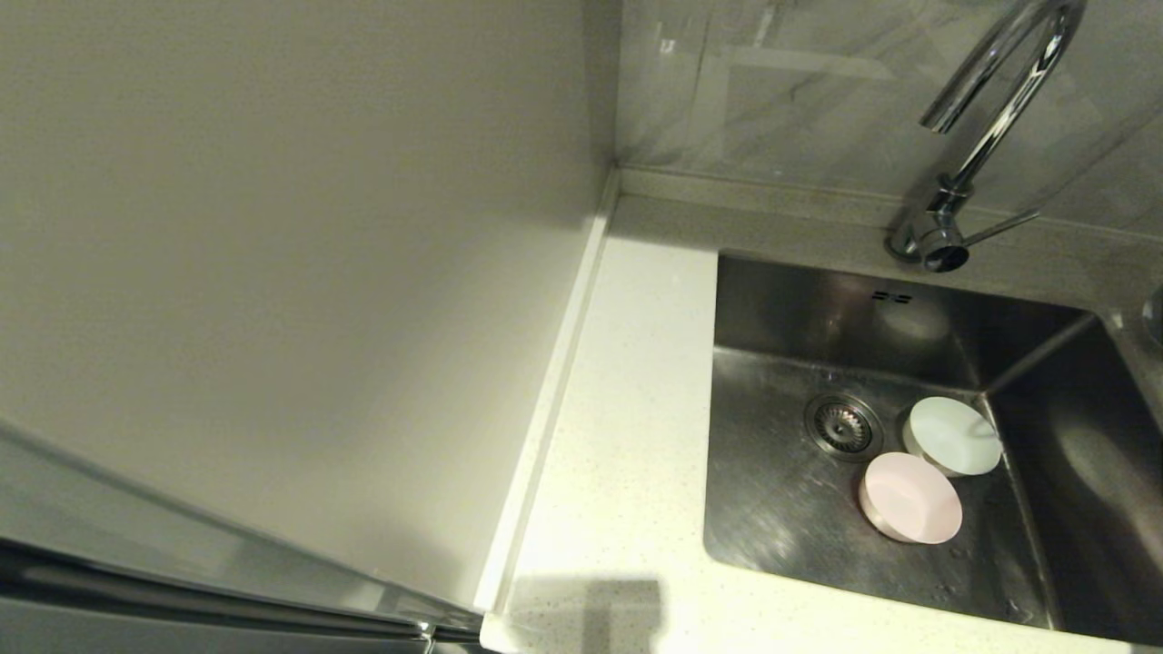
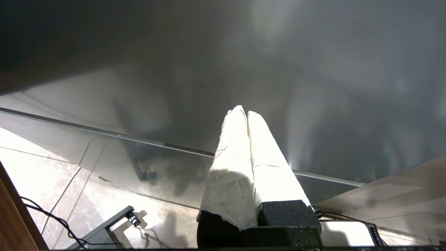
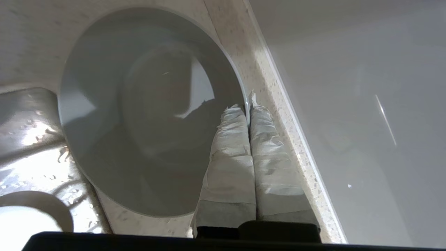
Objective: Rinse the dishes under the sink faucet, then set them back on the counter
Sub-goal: Put a bowl back to the table from the sink
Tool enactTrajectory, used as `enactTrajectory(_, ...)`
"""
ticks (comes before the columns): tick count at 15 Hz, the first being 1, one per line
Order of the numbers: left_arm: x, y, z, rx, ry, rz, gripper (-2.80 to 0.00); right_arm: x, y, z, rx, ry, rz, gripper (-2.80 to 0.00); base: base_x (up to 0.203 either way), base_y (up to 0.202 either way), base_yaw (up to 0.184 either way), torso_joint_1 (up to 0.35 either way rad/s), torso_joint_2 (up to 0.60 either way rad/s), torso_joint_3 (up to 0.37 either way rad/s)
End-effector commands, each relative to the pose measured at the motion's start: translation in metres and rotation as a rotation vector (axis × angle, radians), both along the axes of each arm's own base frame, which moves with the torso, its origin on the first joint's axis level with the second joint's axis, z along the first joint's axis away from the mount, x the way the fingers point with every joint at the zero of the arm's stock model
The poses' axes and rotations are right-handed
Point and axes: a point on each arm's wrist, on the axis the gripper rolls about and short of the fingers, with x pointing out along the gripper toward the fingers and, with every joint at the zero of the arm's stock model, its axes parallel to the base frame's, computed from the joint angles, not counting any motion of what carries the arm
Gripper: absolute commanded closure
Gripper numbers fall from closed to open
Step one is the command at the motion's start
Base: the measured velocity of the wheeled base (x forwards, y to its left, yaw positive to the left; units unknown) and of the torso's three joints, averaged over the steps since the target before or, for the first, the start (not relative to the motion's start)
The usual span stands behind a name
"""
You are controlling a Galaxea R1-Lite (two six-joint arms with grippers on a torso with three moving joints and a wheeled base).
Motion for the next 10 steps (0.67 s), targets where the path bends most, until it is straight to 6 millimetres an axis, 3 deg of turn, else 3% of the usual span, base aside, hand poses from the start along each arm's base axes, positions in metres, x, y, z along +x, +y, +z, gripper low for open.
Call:
enactTrajectory(1, 0.0, 0.0, 0.0, -0.001, -0.004, 0.0, 0.0, 0.006, -0.005, -0.011, 0.013, 0.02, -0.005, 0.0, 0.0, 0.0, 0.0, 0.0, 0.0, 0.0)
enactTrajectory(6, 0.0, 0.0, 0.0, -0.001, -0.003, 0.0, 0.0, 0.013, -0.011, -0.018, 0.014, 0.034, -0.012, 0.0, 0.0, 0.0, 0.0, 0.0, 0.0, 0.0)
enactTrajectory(7, 0.0, 0.0, 0.0, -0.001, -0.003, 0.0, 0.0, 0.013, -0.01, -0.017, 0.009, 0.033, -0.01, -2.8, 0.0, 0.0, 0.0, 0.0, 0.0, 0.0)
enactTrajectory(10, 0.0, 0.0, 0.0, -0.001, -0.005, 0.0, 0.0, 0.017, -0.014, -0.013, -0.007, 0.018, -0.01, -2.8, 0.0, 0.0, 0.0, 0.0, 0.0, 0.0)
